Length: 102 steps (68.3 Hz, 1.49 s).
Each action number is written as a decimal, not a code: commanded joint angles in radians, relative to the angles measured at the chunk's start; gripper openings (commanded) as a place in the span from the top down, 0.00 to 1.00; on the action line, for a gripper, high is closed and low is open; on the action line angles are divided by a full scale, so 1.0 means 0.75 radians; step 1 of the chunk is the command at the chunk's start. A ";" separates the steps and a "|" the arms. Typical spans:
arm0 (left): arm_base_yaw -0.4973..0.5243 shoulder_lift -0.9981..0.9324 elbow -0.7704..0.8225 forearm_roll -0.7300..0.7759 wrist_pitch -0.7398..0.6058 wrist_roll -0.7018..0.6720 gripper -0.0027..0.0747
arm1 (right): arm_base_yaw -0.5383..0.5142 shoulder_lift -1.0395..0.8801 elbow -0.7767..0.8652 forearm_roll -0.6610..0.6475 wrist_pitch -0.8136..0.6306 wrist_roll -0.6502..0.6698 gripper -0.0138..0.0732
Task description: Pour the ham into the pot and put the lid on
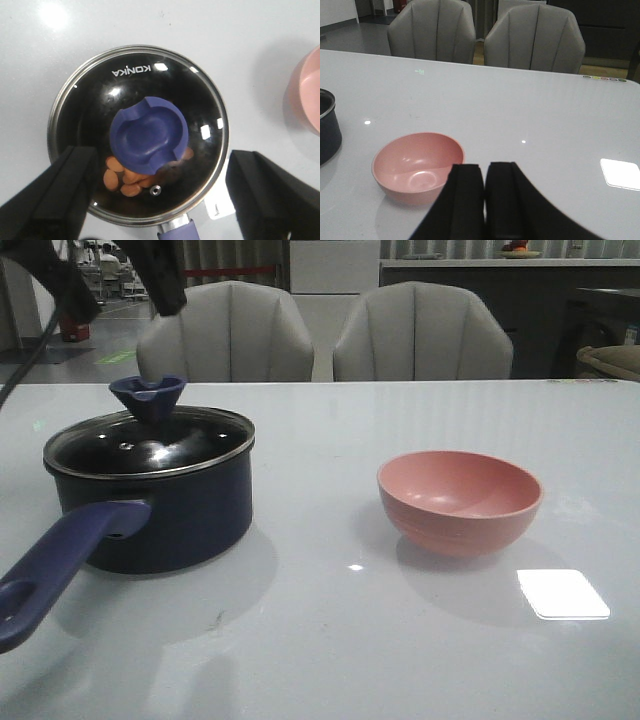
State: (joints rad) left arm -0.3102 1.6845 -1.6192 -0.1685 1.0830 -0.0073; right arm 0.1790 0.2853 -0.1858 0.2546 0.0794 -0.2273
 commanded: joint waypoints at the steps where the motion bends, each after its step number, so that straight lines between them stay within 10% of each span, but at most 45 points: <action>1: -0.010 -0.213 0.071 -0.012 -0.119 -0.004 0.28 | 0.000 0.008 -0.038 0.003 -0.106 -0.013 0.64; 61: -0.010 -1.785 1.471 -0.028 -0.787 -0.004 0.29 | 0.000 0.008 -0.038 0.003 -0.106 -0.013 0.64; 81: -0.010 -2.054 1.610 -0.020 -0.909 -0.004 0.84 | 0.000 0.008 -0.038 0.003 -0.106 -0.013 0.64; 102: -0.010 -2.071 1.610 -0.023 -0.914 -0.004 0.82 | 0.000 0.008 -0.038 0.003 -0.106 -0.013 0.64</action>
State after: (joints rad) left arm -0.3102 0.1212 -0.3852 -0.1728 0.4835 -0.0073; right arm 0.1790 0.2853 -0.1858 0.2546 0.0794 -0.2273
